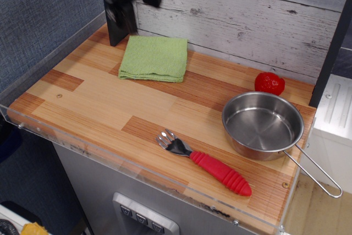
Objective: Place the red fork in front of the green towel
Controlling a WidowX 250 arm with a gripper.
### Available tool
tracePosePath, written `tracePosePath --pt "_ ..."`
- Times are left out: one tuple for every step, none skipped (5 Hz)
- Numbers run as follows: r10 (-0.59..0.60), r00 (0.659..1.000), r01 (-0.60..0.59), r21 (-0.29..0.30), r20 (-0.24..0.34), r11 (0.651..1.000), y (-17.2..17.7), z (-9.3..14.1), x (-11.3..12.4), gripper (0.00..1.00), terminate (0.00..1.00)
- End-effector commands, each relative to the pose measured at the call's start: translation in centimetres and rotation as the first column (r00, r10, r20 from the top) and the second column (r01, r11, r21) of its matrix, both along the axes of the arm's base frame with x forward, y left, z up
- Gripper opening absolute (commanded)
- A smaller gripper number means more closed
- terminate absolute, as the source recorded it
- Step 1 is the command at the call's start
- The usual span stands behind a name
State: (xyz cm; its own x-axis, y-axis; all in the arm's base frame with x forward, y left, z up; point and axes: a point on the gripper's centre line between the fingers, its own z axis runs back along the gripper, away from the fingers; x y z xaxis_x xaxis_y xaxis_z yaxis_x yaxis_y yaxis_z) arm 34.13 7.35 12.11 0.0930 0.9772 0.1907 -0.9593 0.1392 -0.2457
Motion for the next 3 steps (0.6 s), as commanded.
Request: tracePosePath --pt "-0.063 0.994 0.060 0.037 0.090 0.997 -3.1 1.6 -2.2 1.00 0.00" --pt "-0.102 0.988 0.101 0.022 0.117 0.995 -5.0 0.6 -3.5 1.00 0.00" --pt "-0.103 0.988 0.107 -0.031 0.116 0.994 -7.0 -0.8 -4.6 1.00 0.00"
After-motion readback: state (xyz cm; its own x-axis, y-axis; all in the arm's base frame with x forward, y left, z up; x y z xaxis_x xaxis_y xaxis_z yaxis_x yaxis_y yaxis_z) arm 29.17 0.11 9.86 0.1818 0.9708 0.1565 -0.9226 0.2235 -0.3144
